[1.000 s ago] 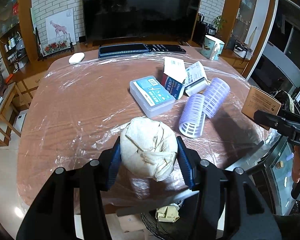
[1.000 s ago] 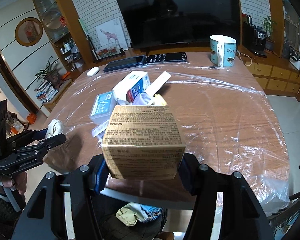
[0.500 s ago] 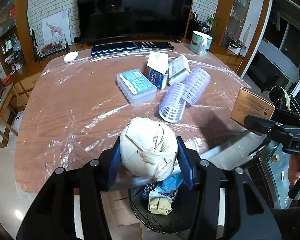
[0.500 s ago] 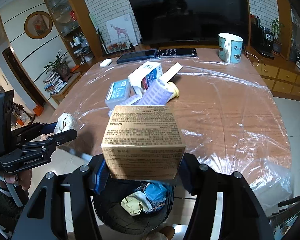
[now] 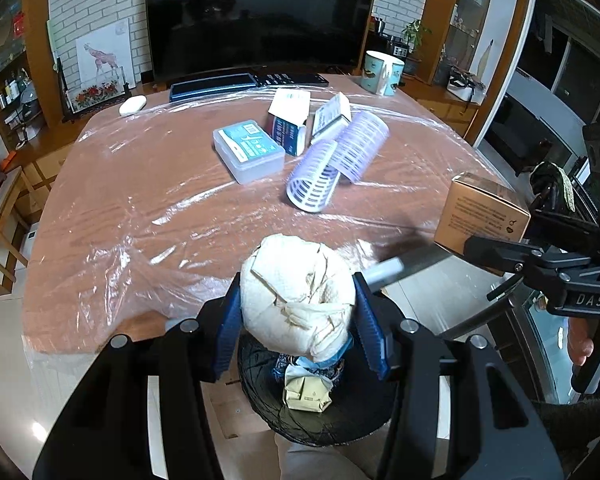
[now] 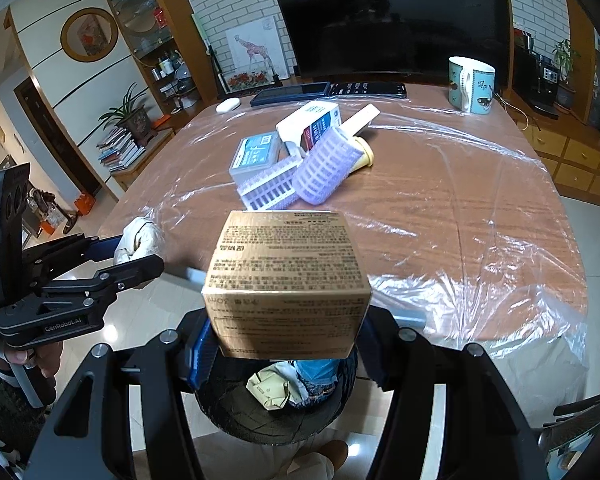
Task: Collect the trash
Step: 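Carry the tissue ball and cardboard box in both tools over the wastebasket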
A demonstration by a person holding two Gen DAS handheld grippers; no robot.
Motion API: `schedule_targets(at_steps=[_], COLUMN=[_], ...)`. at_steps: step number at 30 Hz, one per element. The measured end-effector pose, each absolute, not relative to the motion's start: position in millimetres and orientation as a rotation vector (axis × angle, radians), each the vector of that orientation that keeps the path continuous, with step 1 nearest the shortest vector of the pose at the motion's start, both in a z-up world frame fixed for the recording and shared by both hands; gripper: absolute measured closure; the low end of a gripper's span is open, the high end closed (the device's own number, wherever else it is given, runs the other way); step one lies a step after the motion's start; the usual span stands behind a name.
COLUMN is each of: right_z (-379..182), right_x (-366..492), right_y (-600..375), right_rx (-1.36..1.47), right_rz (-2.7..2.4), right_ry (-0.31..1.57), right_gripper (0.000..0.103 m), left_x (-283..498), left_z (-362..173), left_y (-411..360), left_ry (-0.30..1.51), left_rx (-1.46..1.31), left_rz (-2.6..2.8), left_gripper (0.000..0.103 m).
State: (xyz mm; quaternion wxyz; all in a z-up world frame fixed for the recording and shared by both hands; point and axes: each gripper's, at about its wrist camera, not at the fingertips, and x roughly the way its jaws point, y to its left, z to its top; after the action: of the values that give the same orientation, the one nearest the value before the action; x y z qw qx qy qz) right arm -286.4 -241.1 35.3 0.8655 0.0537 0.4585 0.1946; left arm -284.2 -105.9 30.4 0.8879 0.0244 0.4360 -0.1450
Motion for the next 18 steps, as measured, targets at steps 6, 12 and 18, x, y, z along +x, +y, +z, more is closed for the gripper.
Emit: schedule_targets(at_steps=[6, 12, 18], right_z=[31.7, 25.2, 16.9], right_x=[-293.7, -300.9, -306.5], right_y=[-240.3, -240.1, -238.4], right_rx=[0.104, 0.095, 0.088], right_rz=[0.417, 0.427, 0.435], right_ry=[0.976, 1.0, 1.025], right_gripper=[0.045, 0.045, 0.045], left_x=[-293.8, -301.9, -308.4], left_z=[25.6, 20.4, 13.8], left_y=[-112.6, -117.3, -120.3], left_ry=[0.92, 0.934, 0.949], left_rx=[0.059, 0.063, 0.064], left_rz=[-0.313, -0.323, -0.331], left_gripper=[0.05, 0.05, 0.05])
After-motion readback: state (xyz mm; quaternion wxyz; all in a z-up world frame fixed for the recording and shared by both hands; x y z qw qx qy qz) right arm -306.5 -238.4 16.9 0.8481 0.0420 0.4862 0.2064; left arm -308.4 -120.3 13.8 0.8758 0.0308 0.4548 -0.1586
